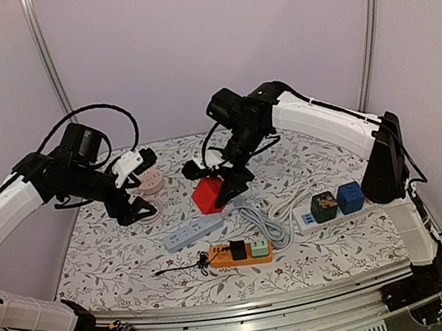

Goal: Insert the plug
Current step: Adjust the plug.

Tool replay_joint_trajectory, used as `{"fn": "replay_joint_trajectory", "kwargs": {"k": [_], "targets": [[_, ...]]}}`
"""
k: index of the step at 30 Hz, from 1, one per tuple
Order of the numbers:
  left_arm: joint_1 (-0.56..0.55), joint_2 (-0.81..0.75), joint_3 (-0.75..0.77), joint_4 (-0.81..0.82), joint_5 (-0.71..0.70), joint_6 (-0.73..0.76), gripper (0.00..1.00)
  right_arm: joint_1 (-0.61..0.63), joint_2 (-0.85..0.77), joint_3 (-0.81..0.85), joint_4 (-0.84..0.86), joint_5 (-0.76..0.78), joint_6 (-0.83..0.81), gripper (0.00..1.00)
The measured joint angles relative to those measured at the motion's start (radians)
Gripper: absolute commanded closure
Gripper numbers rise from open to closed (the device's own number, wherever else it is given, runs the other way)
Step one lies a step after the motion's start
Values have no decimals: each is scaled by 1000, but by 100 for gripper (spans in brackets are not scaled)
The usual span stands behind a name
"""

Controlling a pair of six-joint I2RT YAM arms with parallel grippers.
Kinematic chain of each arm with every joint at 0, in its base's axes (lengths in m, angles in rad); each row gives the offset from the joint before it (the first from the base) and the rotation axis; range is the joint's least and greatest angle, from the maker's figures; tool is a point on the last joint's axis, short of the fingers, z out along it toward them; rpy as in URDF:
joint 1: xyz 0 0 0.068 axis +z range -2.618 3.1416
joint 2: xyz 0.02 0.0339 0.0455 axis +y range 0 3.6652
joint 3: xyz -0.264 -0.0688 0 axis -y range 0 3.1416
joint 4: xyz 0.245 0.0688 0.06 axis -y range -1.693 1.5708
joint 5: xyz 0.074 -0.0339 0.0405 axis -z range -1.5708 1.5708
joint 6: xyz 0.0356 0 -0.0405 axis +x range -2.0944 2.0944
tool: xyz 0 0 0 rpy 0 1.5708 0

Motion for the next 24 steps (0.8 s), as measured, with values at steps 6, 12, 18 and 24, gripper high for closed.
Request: {"fn": "replay_joint_trajectory", "kwargs": {"k": [6, 12, 18, 24], "targets": [[-18, -84, -94, 67, 94, -24, 11, -77, -80, -37, 116, -183, 261, 100], [-61, -153, -175, 145, 149, -50, 10, -92, -190, -192, 245, -293, 439, 100], [-140, -253, -253, 275, 203, -114, 9, -67, -370, -520, 509, -355, 499, 100], [-260, -288, -312, 510, 211, -219, 2, -13, -526, -707, 798, -341, 524, 100]]}}
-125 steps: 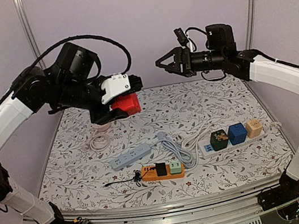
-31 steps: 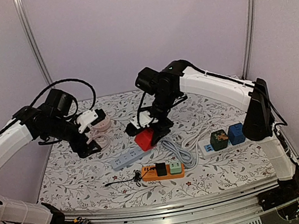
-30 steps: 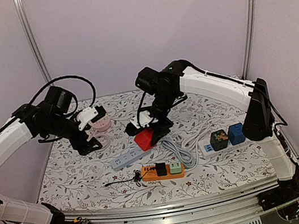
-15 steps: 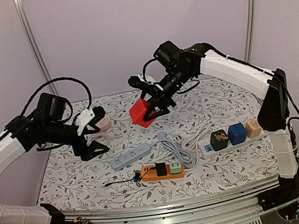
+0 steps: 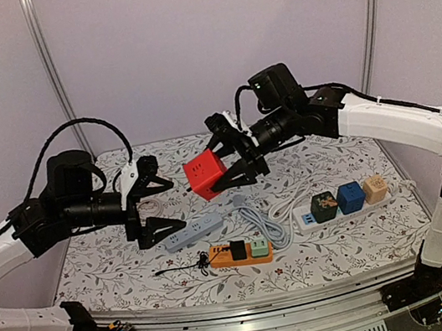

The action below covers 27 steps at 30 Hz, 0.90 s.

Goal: Insert the plug
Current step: Adjust the plug.

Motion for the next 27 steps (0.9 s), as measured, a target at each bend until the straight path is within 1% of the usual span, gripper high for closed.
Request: {"fn": "replay_joint_trajectory", "kwargs": {"k": [3, 6, 8, 10, 14, 17, 19, 21, 24, 25, 27], "targets": [[-45, 26, -23, 121, -6, -35, 1, 32, -44, -26, 93, 2, -5, 100], [-71, 34, -40, 196, -14, -43, 1, 49, -66, -42, 156, 2, -4, 100], [-90, 39, -44, 244, -26, -45, 3, 53, -76, -51, 180, 2, -5, 100], [-108, 47, -45, 285, -43, -47, 8, 55, -79, -57, 195, 2, -5, 100], [-134, 59, -46, 361, -92, -43, 22, 61, -83, -76, 210, -1, -9, 100], [-157, 61, -46, 408, -116, -14, 35, 68, -87, -91, 209, -2, -14, 100], [-163, 63, -46, 418, -124, -5, 48, 72, -91, -97, 208, -1, -14, 100], [-171, 63, -47, 424, -138, 43, 61, 73, -95, -97, 201, 1, 7, 100], [-179, 64, -47, 430, -146, 48, 87, 73, -100, -98, 201, 3, 0, 100], [-181, 64, -46, 432, -150, 52, 100, 73, -101, -99, 201, 3, -1, 100], [-187, 64, -46, 431, -161, 56, 100, 73, -103, -100, 201, 2, -5, 99]]}}
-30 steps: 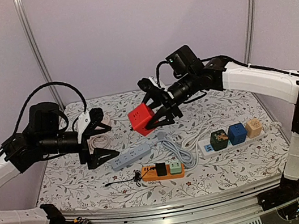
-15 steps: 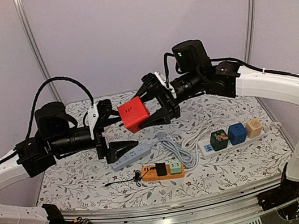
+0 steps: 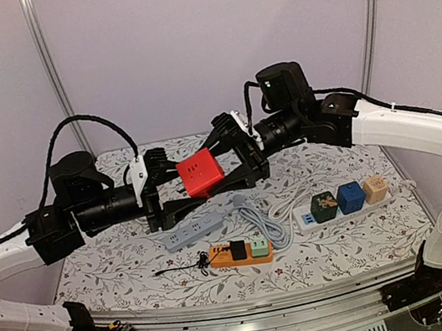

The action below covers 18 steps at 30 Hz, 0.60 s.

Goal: Insert the plug
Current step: Adjust the plug.

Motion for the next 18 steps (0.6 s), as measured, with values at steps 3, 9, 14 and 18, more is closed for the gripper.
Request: {"fn": "replay_joint_trajectory", "kwargs": {"k": [3, 9, 14, 18], "targets": [[-10, -1, 0, 0, -19, 11, 100, 0, -2, -2, 0, -1, -4, 49], [-29, -5, -13, 18, -131, 133, 100, 3, -2, 3, 23, 77, 90, 1], [-31, -16, -74, 77, -274, 355, 100, -7, -2, 12, 40, 164, 302, 1], [-31, -29, -142, 167, -341, 576, 100, -26, -2, 12, 65, 193, 534, 1]]}}
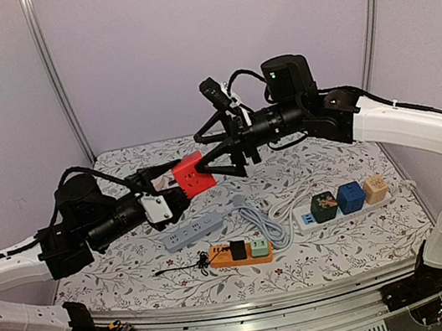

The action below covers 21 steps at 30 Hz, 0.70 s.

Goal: Insert the plug
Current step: Adjust the plug.

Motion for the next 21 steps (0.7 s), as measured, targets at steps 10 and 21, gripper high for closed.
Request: {"fn": "replay_joint_trajectory", "kwargs": {"k": [10, 21], "targets": [[0, -1, -76, 204, -22, 312, 100, 10, 31, 0, 10, 79, 244, 9], [0, 0, -81, 226, -38, 299, 100, 26, 97, 11, 41, -39, 168, 100]]}}
